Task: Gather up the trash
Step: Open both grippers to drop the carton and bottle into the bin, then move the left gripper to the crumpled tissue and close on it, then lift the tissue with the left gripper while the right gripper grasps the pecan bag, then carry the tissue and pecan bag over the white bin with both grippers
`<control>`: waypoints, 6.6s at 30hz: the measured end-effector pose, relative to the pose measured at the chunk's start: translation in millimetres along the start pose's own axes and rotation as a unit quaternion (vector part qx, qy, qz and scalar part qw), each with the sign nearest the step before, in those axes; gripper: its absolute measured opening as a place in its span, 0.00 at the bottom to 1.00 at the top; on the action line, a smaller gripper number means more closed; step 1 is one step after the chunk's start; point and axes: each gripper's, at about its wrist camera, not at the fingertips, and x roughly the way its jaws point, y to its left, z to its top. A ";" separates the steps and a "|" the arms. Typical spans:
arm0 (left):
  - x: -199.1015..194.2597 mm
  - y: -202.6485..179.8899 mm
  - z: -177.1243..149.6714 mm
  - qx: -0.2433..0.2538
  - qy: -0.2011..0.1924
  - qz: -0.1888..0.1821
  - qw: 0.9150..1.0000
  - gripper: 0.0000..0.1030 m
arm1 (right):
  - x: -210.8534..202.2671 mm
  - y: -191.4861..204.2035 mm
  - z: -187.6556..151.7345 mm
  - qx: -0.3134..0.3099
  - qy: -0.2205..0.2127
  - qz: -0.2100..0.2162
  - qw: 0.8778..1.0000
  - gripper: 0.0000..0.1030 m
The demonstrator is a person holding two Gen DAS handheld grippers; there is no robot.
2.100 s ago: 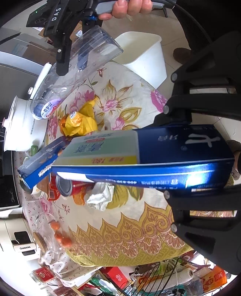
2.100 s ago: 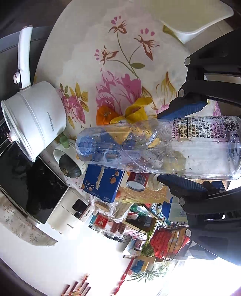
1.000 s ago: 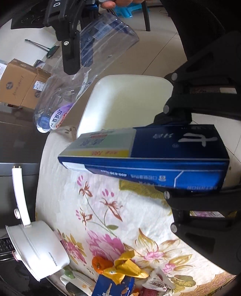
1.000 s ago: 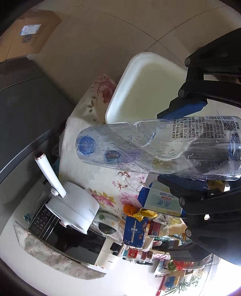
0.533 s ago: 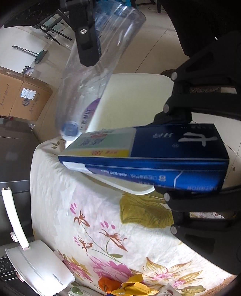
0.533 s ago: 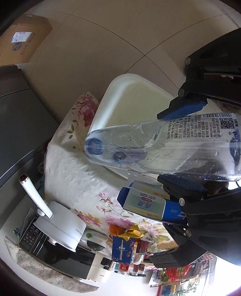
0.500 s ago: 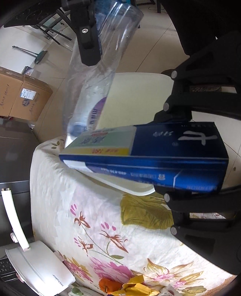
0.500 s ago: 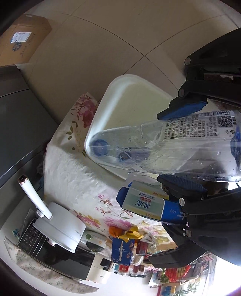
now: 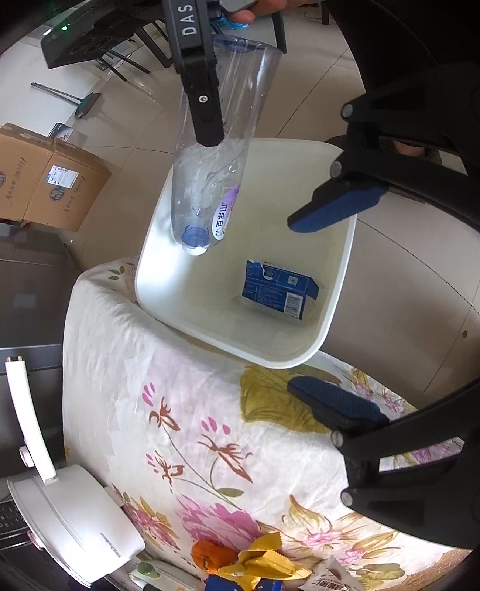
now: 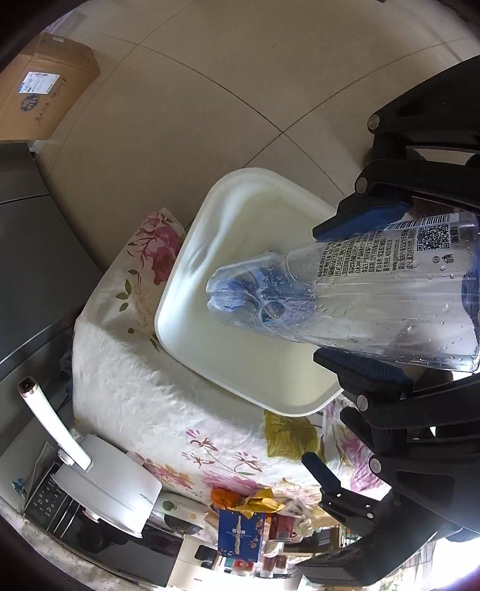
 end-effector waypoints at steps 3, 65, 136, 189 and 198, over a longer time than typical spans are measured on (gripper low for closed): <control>-8.7 11.0 -3.3 -0.012 -0.003 0.006 1.000 0.78 | 3.8 4.0 2.5 -0.005 0.004 -0.005 1.000 0.58; -127.3 330.9 -175.2 -0.311 -0.086 0.175 0.930 0.99 | 51.5 298.3 -24.5 -0.242 -0.079 -0.030 0.967 0.98; -125.5 338.4 -196.4 -0.366 -0.069 0.089 0.924 0.42 | 139.2 442.0 -79.7 -0.459 -0.064 0.045 0.885 0.50; -31.1 48.7 15.3 -0.084 -0.070 -0.063 0.992 0.43 | -23.5 107.7 -1.2 -0.287 -0.140 -0.059 0.946 0.50; -7.7 9.1 12.3 -0.024 -0.051 -0.077 0.995 0.43 | -23.2 71.6 3.4 -0.261 -0.129 -0.084 0.953 0.50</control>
